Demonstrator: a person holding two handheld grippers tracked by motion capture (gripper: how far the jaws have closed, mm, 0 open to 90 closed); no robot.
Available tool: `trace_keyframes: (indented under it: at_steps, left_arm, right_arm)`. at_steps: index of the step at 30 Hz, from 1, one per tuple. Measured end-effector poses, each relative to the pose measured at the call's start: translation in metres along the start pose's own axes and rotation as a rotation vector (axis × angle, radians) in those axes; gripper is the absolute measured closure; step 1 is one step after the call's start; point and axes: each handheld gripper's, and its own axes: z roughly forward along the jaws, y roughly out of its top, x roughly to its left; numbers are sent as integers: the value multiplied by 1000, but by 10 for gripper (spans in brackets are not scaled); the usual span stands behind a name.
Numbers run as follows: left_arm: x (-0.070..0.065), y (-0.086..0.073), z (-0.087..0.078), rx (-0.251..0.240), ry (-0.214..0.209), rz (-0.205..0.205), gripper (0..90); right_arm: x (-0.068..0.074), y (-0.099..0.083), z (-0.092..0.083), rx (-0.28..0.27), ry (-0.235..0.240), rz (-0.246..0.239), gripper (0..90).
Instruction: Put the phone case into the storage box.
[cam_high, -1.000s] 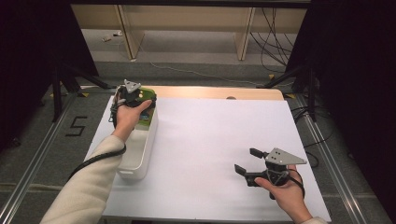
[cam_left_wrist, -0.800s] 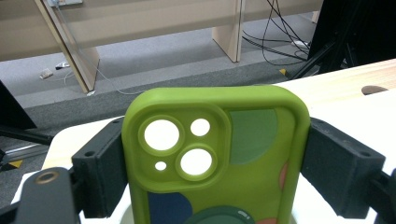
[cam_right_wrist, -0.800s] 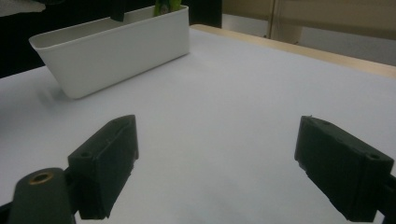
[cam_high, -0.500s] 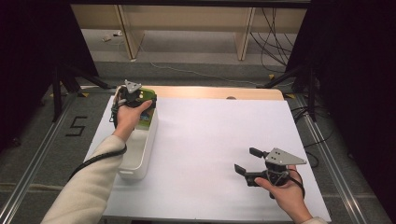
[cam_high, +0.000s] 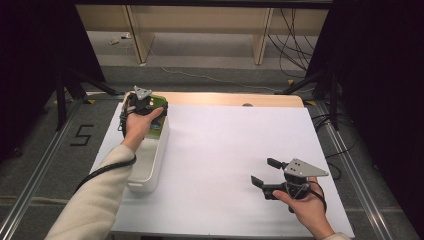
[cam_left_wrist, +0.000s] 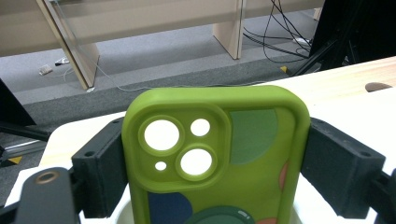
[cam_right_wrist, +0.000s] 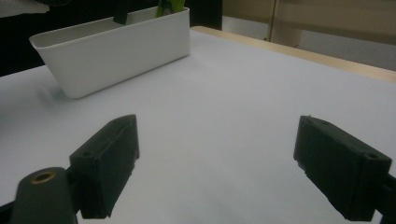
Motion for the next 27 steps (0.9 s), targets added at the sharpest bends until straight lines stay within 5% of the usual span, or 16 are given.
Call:
trace_keyframes:
  at_steps: [27]
  left_arm:
    - [0, -6, 5, 22, -2, -7, 157]
  right_arm:
    - [0, 0, 1, 4, 3, 1, 153]
